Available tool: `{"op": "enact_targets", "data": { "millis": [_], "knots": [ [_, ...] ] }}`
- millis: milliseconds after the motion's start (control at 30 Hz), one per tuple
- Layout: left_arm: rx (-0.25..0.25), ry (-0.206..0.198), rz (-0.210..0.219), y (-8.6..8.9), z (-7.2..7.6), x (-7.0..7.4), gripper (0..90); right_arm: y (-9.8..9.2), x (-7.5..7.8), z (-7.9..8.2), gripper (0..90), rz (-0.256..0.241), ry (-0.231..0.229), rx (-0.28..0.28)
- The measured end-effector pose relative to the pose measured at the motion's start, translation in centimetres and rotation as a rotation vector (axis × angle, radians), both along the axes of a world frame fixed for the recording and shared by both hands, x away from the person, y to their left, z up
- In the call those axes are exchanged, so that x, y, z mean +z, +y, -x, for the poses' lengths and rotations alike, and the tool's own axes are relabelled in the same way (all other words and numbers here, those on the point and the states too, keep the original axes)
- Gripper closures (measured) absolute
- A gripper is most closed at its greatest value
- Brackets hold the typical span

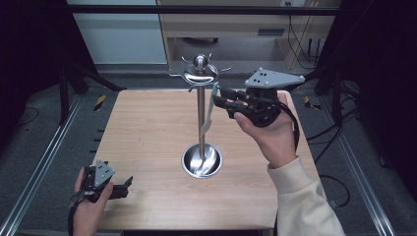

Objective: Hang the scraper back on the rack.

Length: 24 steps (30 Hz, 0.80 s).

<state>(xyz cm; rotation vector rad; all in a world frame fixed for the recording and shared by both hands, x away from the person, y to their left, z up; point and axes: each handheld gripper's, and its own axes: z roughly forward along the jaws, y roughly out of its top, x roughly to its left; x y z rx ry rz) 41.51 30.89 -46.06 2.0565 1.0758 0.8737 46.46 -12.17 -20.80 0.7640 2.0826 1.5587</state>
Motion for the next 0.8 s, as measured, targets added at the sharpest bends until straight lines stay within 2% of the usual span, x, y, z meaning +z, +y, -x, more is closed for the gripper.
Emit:
{"op": "enact_targets", "data": {
  "millis": [233,400,467,600,800],
  "knots": [
    [0.002,-0.001,0.0,0.0,0.0,0.0,2.3,-1.3,-0.2,0.3,45.1,0.0,-0.008,-0.055],
    [-0.002,0.001,-0.005,-0.1,0.0,-0.1,2.3,-2.9,-1.0,0.7,27.7,-0.005,-0.057,-0.154],
    [-0.002,0.002,-0.005,-0.2,0.0,-0.1,2.3,-3.5,-1.5,0.8,22.6,0.003,-0.063,-0.191],
    [-0.001,0.002,-0.005,-0.1,0.0,-0.1,2.3,-4.5,-2.4,1.3,14.6,0.015,-0.079,-0.253],
    [-0.001,0.005,-0.003,-0.1,0.0,-0.2,2.2,-5.5,-3.8,2.3,9.0,0.026,-0.093,-0.286]
  ]
}}
